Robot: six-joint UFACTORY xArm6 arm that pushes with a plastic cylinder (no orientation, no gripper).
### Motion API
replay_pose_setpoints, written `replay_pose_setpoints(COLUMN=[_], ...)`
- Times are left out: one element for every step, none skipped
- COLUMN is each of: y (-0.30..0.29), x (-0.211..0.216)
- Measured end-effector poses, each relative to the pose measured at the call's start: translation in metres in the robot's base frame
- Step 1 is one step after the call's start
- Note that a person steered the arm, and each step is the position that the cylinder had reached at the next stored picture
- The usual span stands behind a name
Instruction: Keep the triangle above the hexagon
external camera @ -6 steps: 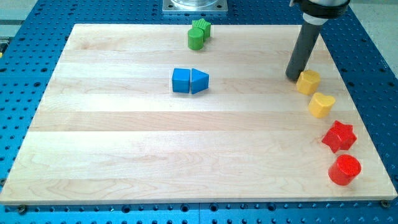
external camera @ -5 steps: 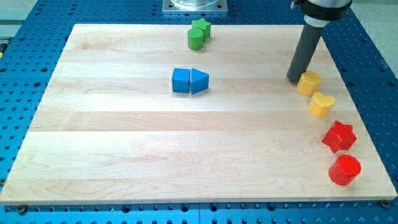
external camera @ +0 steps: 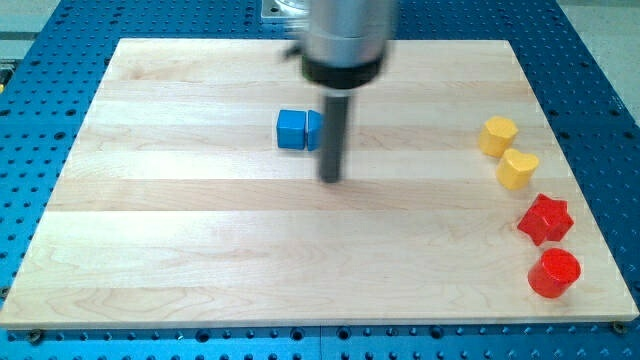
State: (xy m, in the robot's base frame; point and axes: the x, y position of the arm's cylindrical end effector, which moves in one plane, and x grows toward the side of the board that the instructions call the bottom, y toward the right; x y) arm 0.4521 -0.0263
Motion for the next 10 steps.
replay_pose_setpoints(y=[-0.012, 0.039, 0.098, 0.063, 0.051, 0.111, 0.155, 0.134, 0.169, 0.185], x=[-0.049, -0.086, -0.091, -0.089, -0.067, -0.064, -0.075, -0.074, -0.09, -0.097])
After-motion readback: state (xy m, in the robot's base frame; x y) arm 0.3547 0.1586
